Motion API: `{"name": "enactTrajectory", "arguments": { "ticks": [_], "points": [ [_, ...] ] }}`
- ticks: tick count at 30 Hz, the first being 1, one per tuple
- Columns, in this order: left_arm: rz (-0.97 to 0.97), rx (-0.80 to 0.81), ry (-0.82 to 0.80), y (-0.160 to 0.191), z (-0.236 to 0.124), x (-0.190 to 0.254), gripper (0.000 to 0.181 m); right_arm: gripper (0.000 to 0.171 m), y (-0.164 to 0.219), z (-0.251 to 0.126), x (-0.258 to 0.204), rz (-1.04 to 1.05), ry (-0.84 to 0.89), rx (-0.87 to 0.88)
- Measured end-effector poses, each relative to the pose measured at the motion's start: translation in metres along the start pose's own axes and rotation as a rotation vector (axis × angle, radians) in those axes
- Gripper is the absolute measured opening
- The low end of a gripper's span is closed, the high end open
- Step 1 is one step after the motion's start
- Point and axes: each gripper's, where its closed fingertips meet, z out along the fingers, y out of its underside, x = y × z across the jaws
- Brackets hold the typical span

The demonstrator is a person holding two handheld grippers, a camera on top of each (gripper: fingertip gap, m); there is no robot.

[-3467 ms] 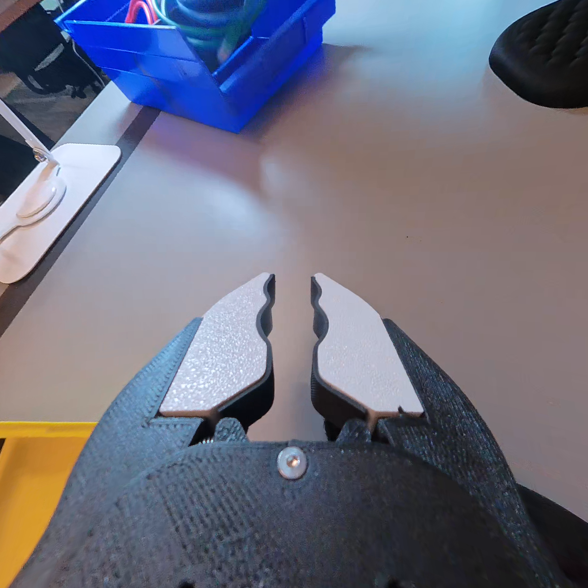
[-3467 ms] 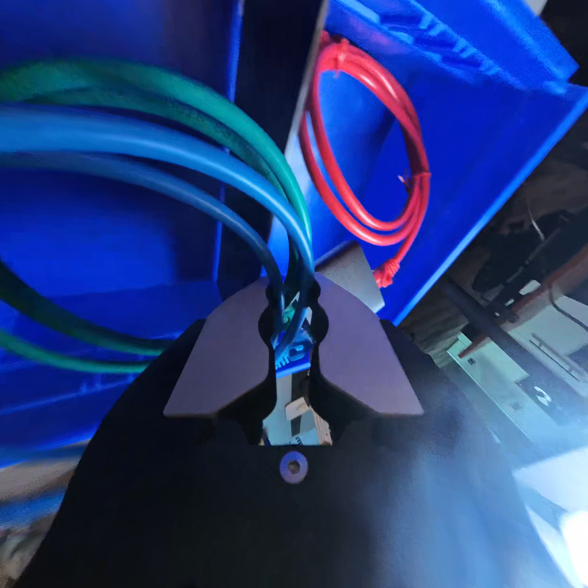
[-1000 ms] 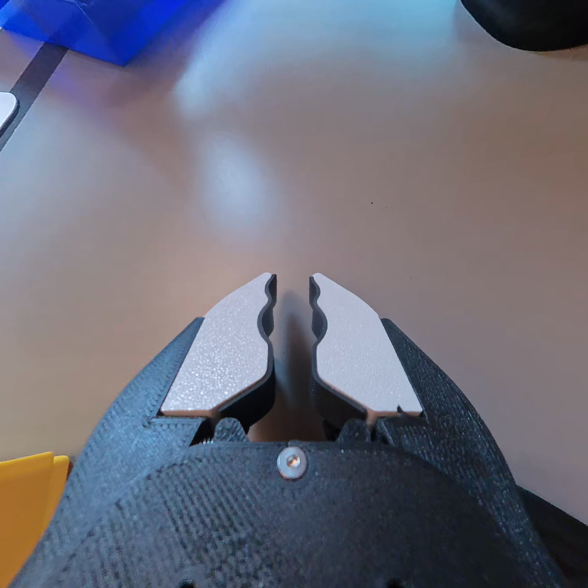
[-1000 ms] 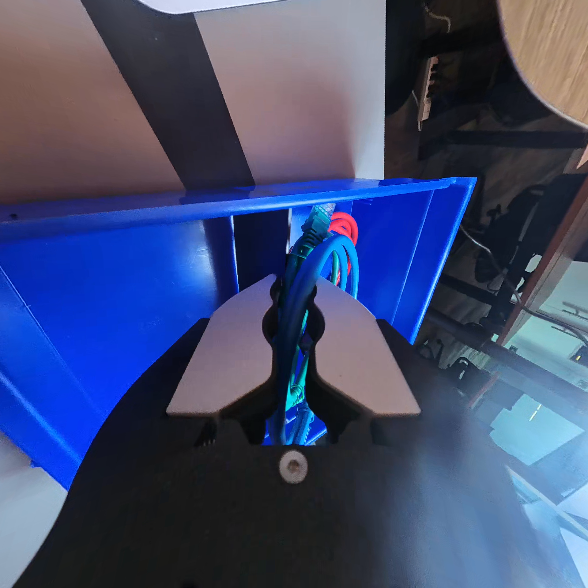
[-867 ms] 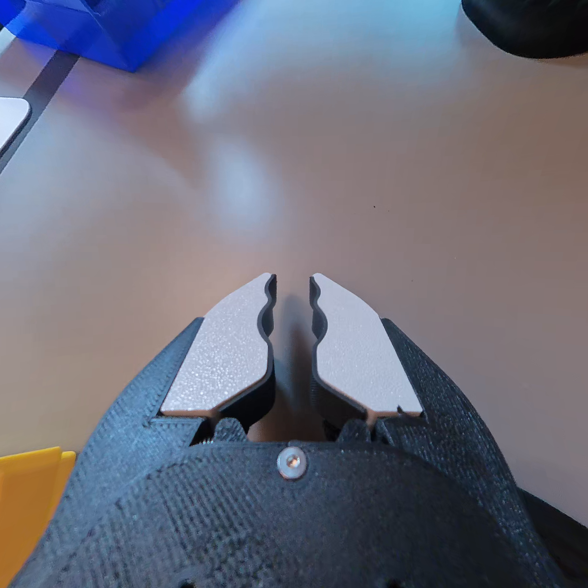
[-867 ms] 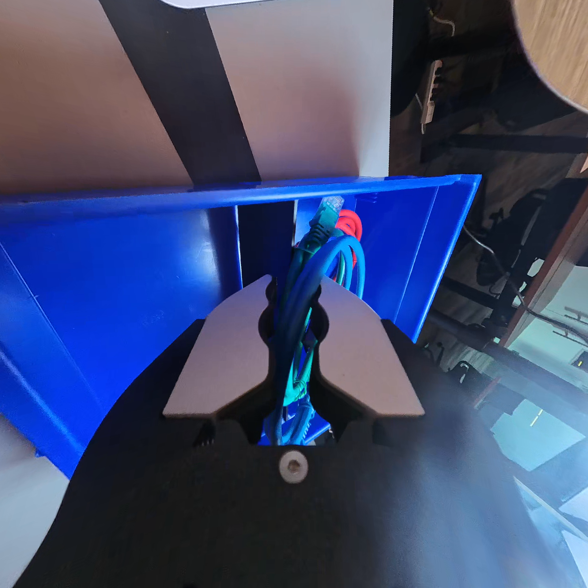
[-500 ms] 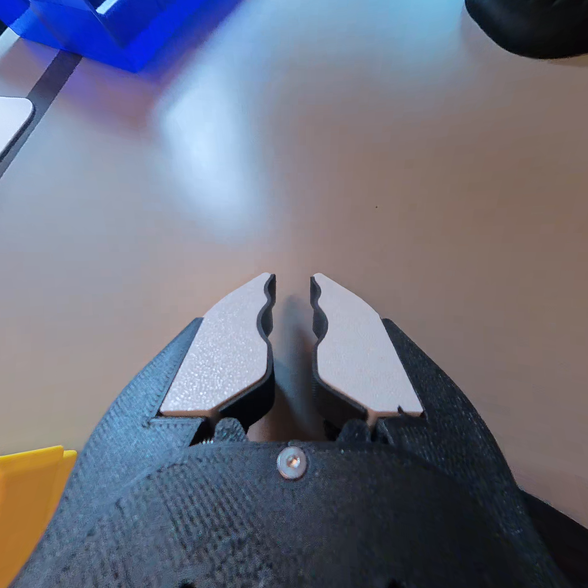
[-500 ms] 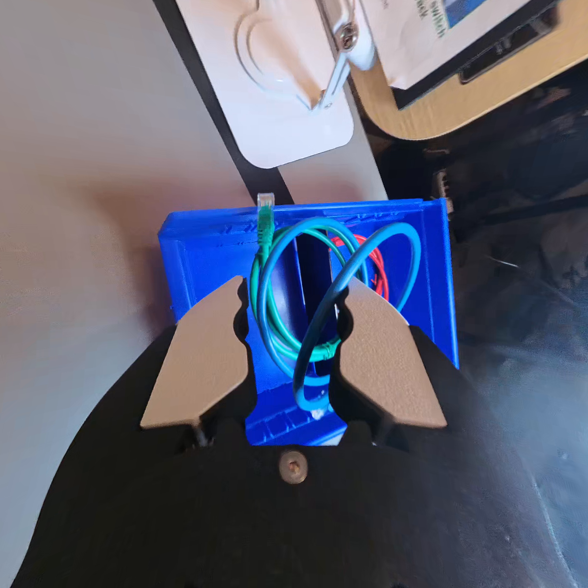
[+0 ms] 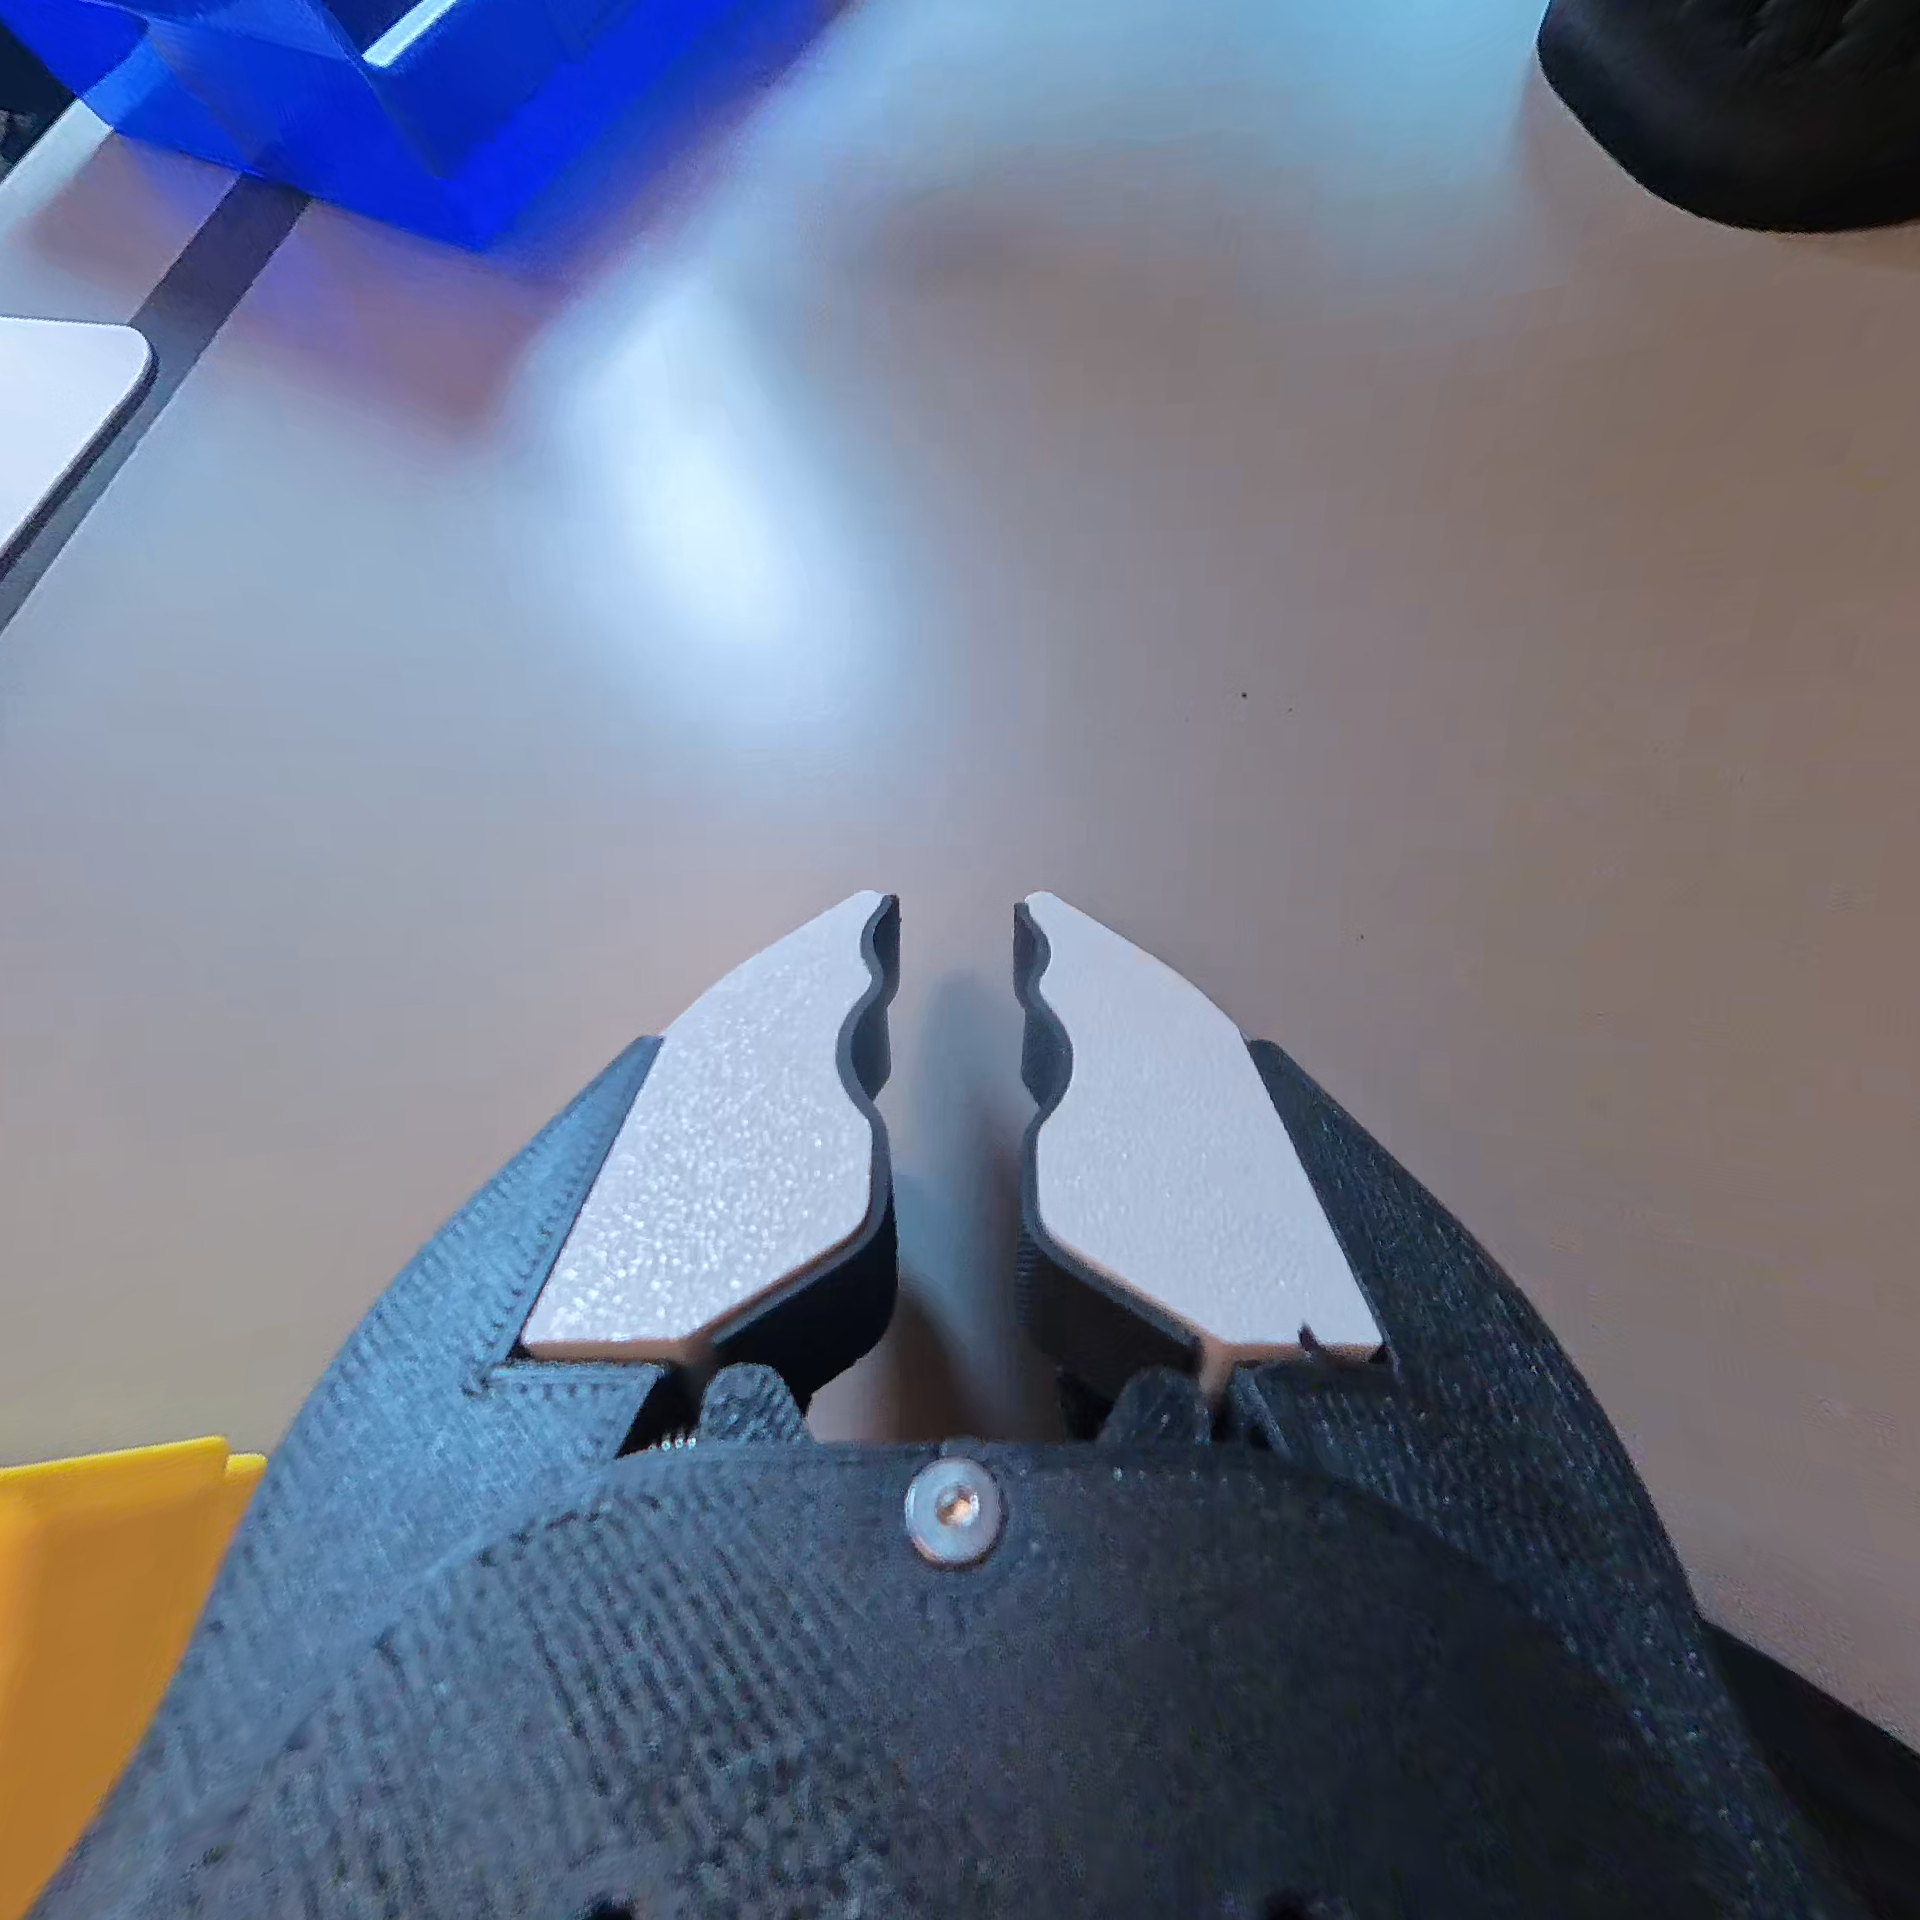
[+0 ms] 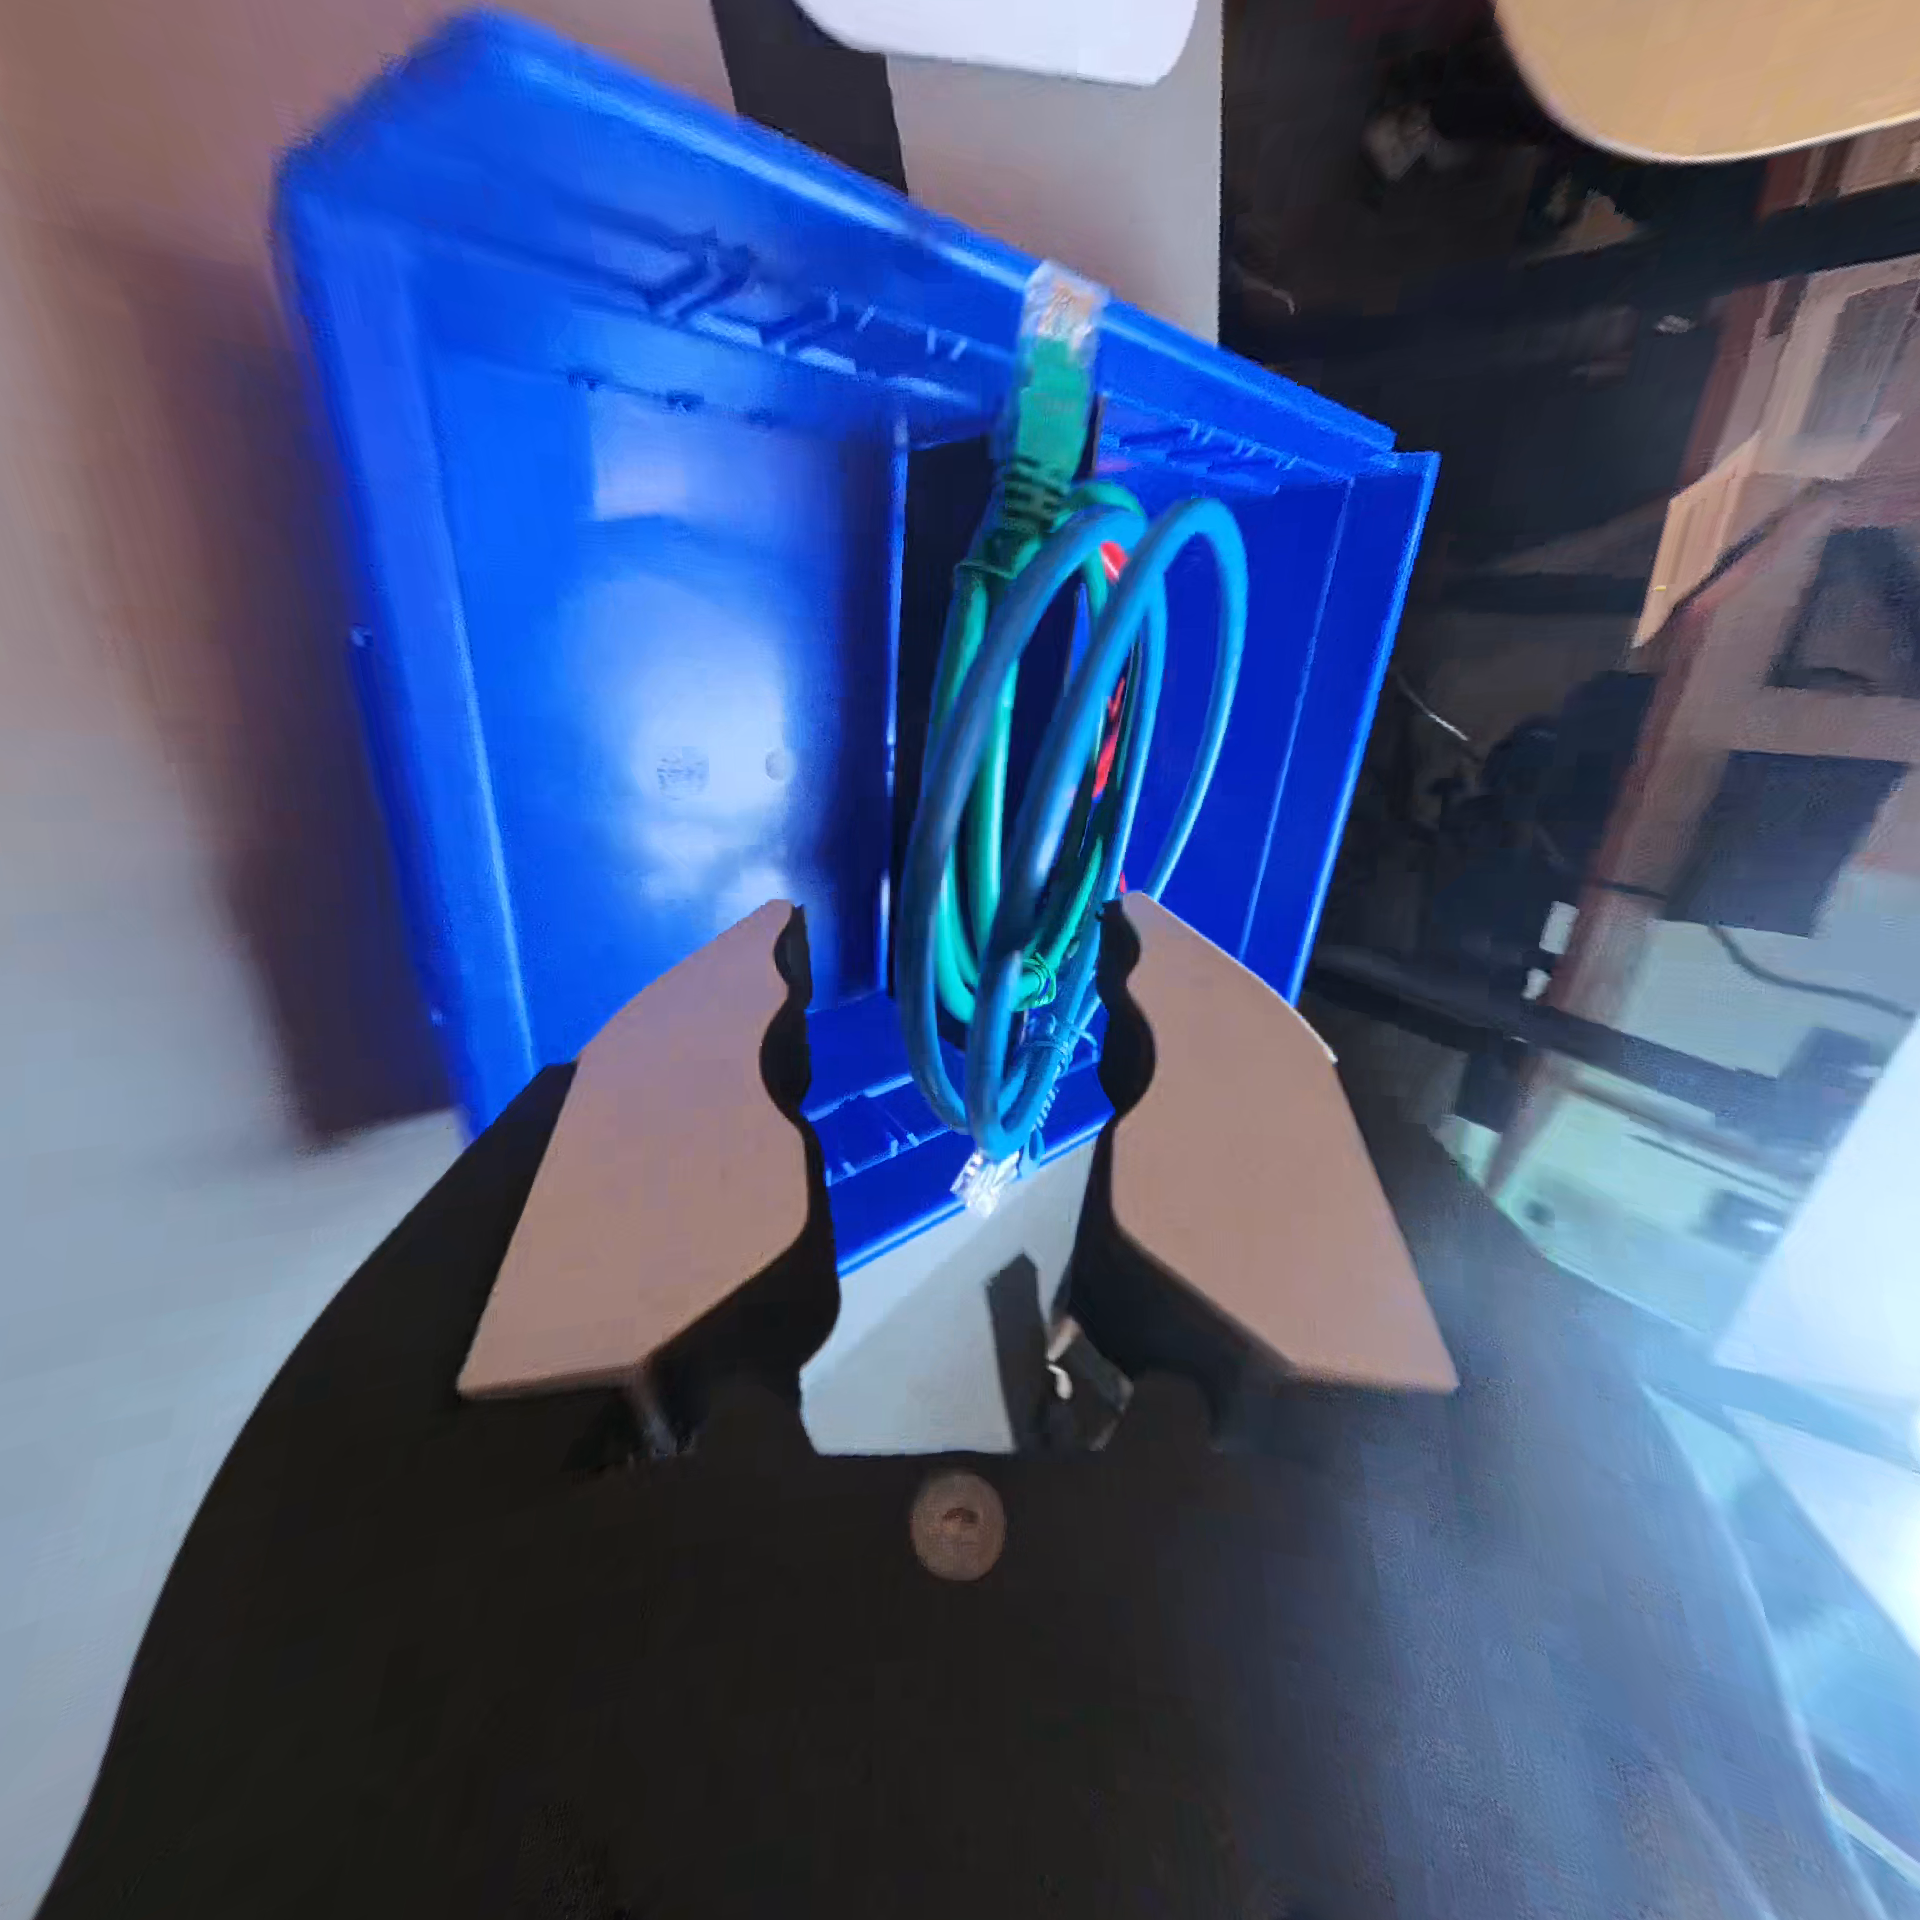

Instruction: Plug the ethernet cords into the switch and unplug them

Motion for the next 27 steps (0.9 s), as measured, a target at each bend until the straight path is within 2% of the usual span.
{"name": "enactTrajectory", "arguments": {
  "ticks": [1,2,3,6,9,11,13,15,18,27],
  "points": [
    [-0.007,0.003,0.003,0.000,0.000,-0.001,0.021,0.046,0.002,0.012,0.001,-0.040,0.053,-0.046],
    [-0.012,0.004,0.006,0.000,0.000,-0.001,0.021,0.023,0.006,0.021,0.009,-0.085,0.134,-0.091],
    [-0.012,0.003,0.009,0.001,0.000,0.000,0.021,0.014,0.006,0.026,0.012,-0.116,0.157,-0.109],
    [0.002,-0.004,0.011,0.002,0.001,0.002,0.021,0.013,0.000,0.027,0.021,-0.004,0.064,-0.119],
    [0.002,-0.006,0.023,0.002,0.002,0.004,0.021,0.013,-0.005,0.024,0.061,0.057,0.141,-0.147],
    [0.004,-0.013,0.027,0.004,0.002,0.005,0.021,0.013,-0.003,0.036,0.076,0.072,0.148,-0.210],
    [0.010,-0.015,0.025,0.004,0.002,0.006,0.020,0.014,-0.007,0.058,0.071,0.088,0.071,-0.217],
    [0.011,-0.012,0.022,0.003,0.000,0.006,0.020,0.013,-0.012,0.084,0.046,0.129,-0.068,-0.215],
    [0.007,-0.009,0.025,0.004,-0.001,0.006,0.020,0.012,-0.015,0.103,0.022,0.109,-0.159,-0.235],
    [0.009,-0.024,0.060,0.006,0.003,0.011,0.020,0.011,0.004,0.083,-0.017,0.011,-0.299,-0.274]
  ]
}}
